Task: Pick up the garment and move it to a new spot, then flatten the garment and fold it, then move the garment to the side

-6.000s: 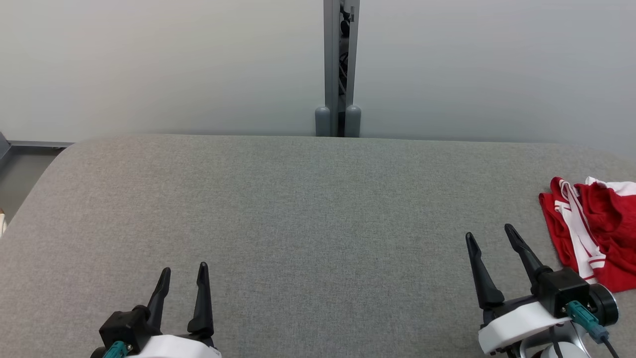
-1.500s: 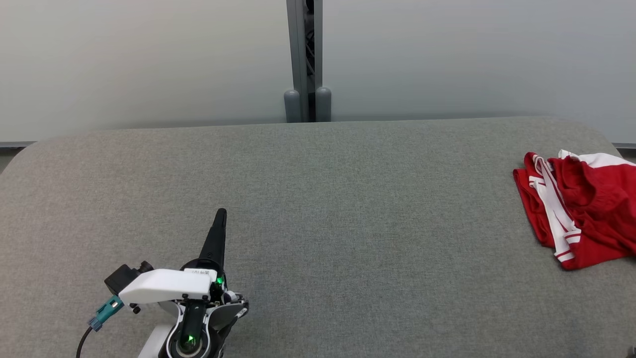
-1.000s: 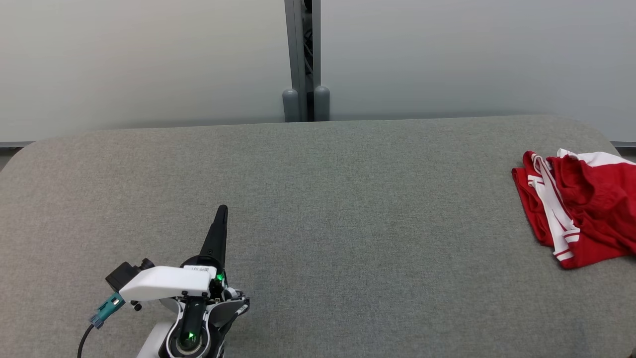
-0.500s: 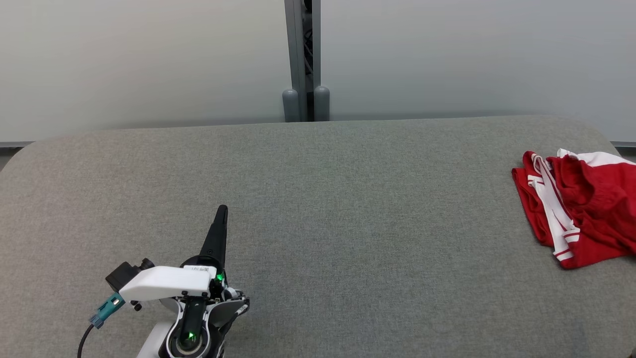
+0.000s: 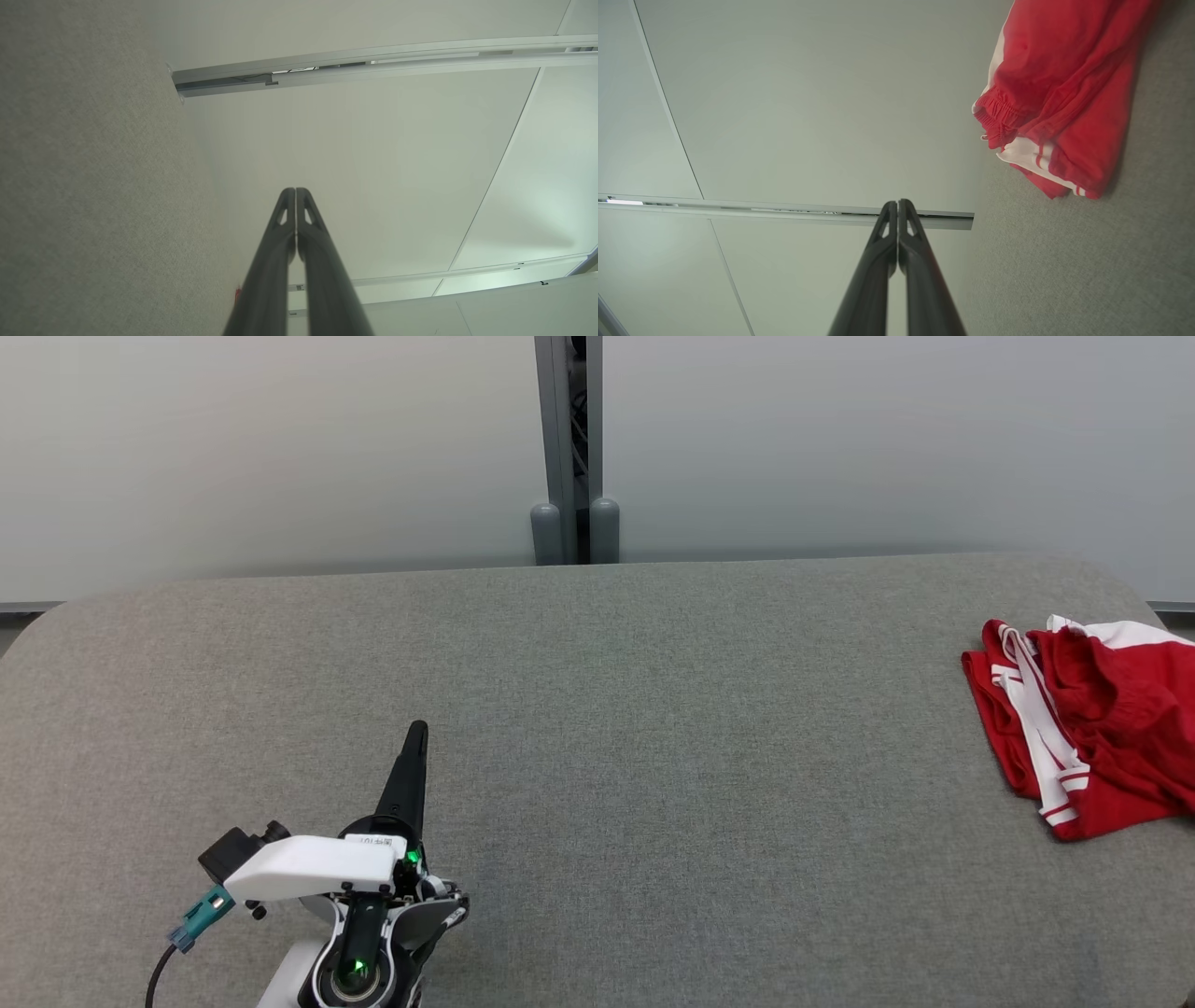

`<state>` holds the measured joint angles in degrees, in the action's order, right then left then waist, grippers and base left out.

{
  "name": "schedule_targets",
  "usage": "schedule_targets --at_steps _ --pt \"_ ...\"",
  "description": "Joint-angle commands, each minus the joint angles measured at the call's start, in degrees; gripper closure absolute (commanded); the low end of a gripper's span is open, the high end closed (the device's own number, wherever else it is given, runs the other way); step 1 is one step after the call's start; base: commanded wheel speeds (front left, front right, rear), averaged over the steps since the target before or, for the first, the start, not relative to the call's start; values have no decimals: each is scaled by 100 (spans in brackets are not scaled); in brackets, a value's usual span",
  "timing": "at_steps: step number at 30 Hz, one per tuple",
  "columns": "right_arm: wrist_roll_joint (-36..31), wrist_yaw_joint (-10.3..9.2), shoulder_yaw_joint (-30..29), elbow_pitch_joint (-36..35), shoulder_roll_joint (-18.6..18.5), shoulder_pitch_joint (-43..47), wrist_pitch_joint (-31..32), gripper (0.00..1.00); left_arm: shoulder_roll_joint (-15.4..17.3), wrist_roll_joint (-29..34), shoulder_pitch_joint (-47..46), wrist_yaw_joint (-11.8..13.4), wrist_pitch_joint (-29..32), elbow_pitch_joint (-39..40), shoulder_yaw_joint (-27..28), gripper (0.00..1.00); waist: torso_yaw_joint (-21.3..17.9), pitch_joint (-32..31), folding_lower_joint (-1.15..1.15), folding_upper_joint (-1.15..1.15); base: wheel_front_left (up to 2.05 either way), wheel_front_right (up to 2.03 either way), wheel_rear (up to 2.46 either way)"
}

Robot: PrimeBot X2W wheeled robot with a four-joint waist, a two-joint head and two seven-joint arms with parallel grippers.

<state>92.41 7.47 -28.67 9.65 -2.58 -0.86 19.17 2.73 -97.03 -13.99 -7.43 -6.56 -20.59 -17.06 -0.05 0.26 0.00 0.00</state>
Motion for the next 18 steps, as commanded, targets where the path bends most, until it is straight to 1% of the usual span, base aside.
schedule_targets --at_steps 1,18 --pt "21 4 4 -43 -57 21 20 100 27 -21 -66 -22 5 2 7 100 0 0 0 0 0 0 0" --pt "21 4 4 -44 -57 21 20 100 27 -21 -66 -22 4 3 7 100 0 0 0 0 0 0 0"
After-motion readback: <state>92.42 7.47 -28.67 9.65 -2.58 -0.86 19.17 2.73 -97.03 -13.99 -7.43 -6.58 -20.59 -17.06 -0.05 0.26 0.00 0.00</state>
